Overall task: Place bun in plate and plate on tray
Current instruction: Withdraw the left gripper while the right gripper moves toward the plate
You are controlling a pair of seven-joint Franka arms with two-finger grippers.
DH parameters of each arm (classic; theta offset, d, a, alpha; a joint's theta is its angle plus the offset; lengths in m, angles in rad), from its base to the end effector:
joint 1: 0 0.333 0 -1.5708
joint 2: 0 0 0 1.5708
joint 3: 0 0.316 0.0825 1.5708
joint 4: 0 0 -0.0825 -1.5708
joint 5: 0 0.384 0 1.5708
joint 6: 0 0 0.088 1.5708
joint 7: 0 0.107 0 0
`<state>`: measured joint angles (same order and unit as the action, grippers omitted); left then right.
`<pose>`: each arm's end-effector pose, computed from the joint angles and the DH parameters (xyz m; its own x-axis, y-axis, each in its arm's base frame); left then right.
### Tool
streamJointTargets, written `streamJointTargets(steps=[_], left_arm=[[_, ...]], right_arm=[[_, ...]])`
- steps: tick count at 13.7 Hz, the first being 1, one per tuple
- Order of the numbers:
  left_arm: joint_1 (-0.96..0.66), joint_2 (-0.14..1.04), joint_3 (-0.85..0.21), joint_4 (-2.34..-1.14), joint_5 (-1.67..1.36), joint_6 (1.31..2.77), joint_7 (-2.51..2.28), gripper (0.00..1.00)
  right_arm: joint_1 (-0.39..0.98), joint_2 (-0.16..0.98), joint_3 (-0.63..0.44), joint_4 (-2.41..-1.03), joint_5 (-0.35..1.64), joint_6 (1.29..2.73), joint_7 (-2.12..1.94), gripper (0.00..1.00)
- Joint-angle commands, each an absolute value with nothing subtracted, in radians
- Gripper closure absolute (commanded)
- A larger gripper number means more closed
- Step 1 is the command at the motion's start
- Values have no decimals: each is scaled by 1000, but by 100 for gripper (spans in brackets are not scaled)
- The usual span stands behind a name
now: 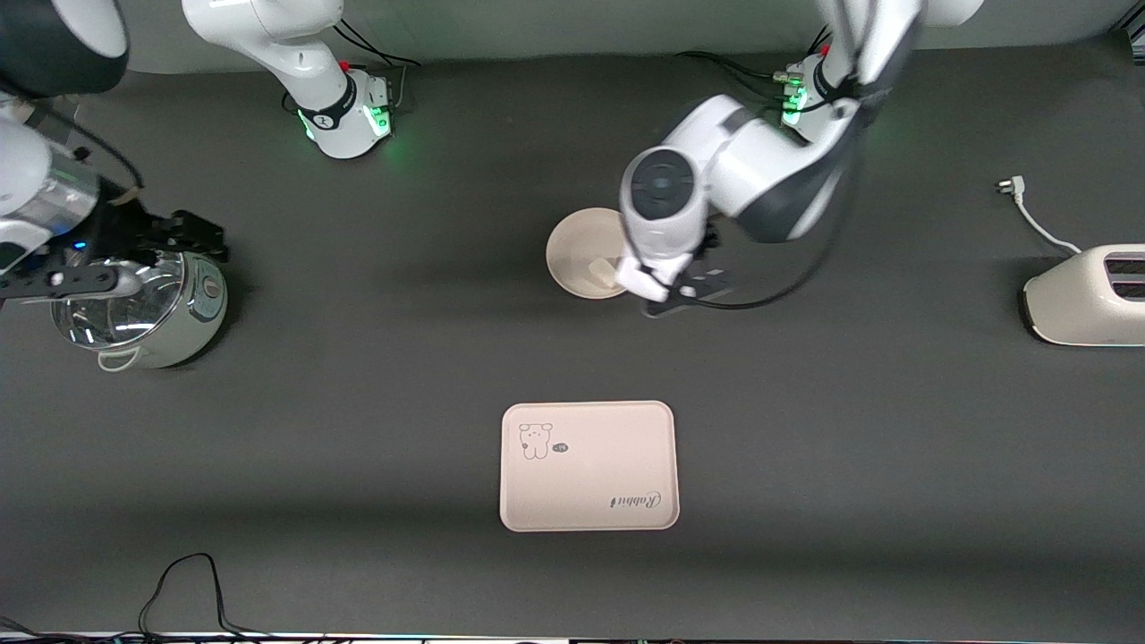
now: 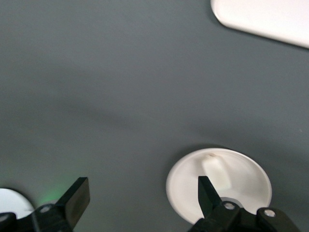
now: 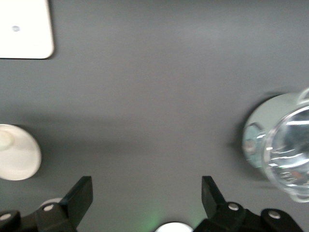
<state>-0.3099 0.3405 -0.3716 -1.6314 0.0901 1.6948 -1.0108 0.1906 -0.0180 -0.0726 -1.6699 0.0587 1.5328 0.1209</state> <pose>0.5028 -0.3682 0.4145 0.9341 0.3168 -0.1648 0.2847 -0.9392 -0.1917 0.5364 0.0698 0.5850 0.9921 -0.0012 -0.1251 -0.0069 -0.9990 -0.0450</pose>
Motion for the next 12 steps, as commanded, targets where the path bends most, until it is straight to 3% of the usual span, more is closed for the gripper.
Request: streamJointTargets(steps=[1, 8, 12], left_arm=[[-178, 267, -377, -1601, 86, 1602, -846, 0], [199, 127, -373, -1600, 100, 1526, -306, 0], [305, 110, -376, -1603, 117, 1546, -115, 0]], right_arm=[[314, -61, -77, -1718, 115, 1557, 327, 0], [757, -17, -77, -1747, 127, 1698, 770, 0], [888, -14, -77, -1787, 195, 1766, 799, 0]])
